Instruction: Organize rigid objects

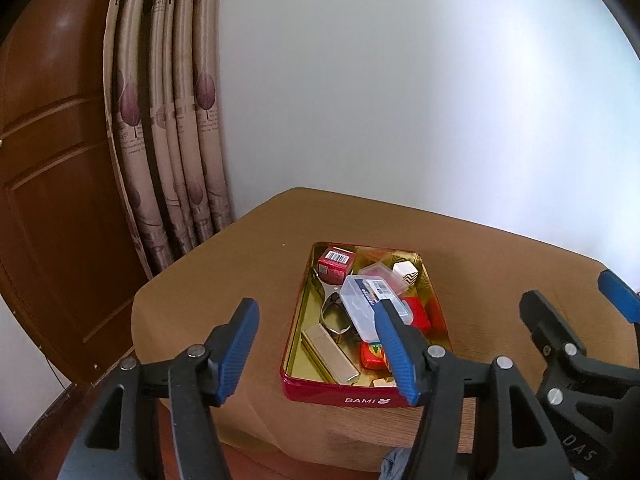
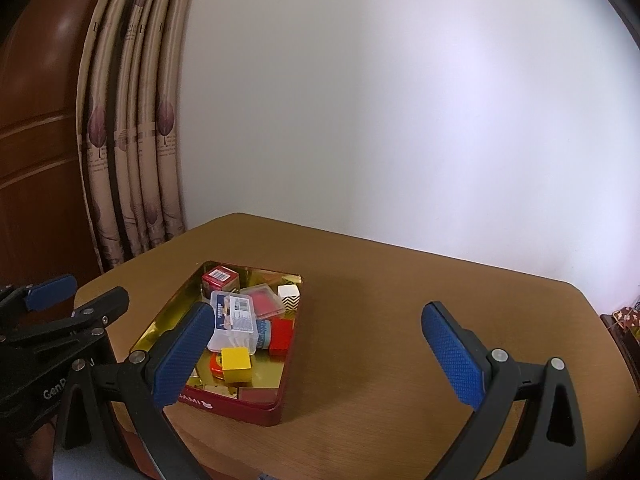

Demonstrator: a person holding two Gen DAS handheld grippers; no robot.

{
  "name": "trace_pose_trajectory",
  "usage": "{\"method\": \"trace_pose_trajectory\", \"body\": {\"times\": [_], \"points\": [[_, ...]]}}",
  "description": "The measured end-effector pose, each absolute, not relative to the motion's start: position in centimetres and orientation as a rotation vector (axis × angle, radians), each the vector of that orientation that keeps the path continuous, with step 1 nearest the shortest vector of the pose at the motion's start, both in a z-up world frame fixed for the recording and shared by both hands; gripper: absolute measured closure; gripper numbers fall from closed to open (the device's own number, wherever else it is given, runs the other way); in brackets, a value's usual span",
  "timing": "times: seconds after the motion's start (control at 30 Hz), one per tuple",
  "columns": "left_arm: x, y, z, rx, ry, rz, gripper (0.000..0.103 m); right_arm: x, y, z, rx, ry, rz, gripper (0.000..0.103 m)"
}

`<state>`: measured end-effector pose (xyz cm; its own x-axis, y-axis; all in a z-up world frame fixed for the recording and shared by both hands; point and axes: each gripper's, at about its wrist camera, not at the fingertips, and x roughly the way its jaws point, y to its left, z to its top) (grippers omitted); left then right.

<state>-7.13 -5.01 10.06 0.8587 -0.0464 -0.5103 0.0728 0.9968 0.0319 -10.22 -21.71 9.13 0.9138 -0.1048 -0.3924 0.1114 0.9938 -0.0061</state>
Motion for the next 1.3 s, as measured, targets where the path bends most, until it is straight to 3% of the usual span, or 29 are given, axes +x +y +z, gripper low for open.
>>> {"method": "trace_pose_trajectory", "body": {"times": [0.9, 0.97, 1.1, 1.3], "points": [[-7.2, -5.5, 9.7, 0.071, 0.547, -0.038, 0.039, -10.1, -21.9, 8.9, 0.017, 0.414, -0.112, 0.001], [-7.0, -5.6, 9.7, 0.076, 0.554, -0.036, 0.037, -10.2, -21.9, 8.9, 0.016, 0.413, -0.108, 0.001], [-6.9, -5.6, 9.5, 0.083, 0.560, -0.022, 0.020, -10.3, -21.8, 8.8, 0.017, 0.413, -0.106, 0.001], [-6.4, -5.8, 8.9, 0.092, 0.594, -0.035, 0.014, -10.4, -21.8, 8.8, 0.019, 0.416, -0.104, 0.001]]}}
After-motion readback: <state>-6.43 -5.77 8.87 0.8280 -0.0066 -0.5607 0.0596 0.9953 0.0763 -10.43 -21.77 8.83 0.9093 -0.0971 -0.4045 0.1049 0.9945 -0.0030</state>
